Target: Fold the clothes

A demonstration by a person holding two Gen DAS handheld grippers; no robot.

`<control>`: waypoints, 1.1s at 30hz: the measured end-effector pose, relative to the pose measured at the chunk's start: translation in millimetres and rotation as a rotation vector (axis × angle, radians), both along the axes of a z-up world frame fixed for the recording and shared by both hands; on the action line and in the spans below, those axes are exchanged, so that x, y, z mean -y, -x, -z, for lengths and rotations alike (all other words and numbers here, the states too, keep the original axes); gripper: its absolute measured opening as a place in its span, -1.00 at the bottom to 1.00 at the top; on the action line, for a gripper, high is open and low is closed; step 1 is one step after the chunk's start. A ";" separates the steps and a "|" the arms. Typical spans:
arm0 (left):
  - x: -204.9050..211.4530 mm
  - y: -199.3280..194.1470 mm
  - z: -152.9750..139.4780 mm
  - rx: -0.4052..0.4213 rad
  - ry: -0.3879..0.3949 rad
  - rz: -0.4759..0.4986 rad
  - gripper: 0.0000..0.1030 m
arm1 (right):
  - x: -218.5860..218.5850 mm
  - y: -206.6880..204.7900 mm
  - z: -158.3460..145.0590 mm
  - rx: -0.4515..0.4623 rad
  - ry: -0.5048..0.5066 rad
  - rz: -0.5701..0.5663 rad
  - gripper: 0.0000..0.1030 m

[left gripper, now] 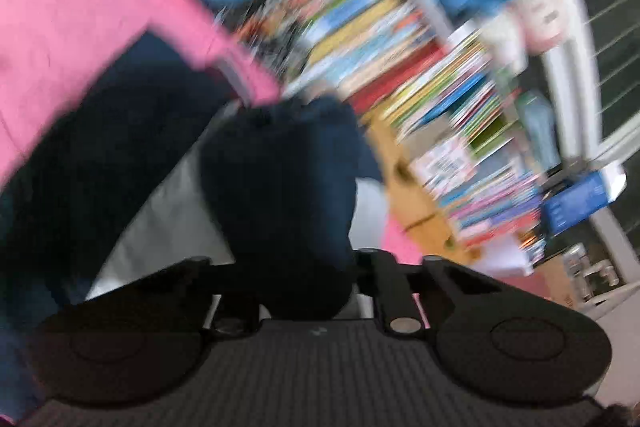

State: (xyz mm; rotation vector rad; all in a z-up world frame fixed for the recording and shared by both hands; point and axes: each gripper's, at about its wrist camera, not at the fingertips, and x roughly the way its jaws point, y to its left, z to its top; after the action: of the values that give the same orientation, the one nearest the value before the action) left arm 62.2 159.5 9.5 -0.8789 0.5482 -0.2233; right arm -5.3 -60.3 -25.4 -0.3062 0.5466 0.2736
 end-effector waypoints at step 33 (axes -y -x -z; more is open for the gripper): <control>38.2 143.5 -22.4 0.214 -0.912 -0.201 -0.55 | 10.7 -10.1 3.4 -0.100 -0.111 -0.008 1.00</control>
State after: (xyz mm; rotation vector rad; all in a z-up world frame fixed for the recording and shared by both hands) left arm -81.3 121.3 31.9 -0.0153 0.2999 0.1215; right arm 4.8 -71.0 -28.8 -0.1876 0.6260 0.3268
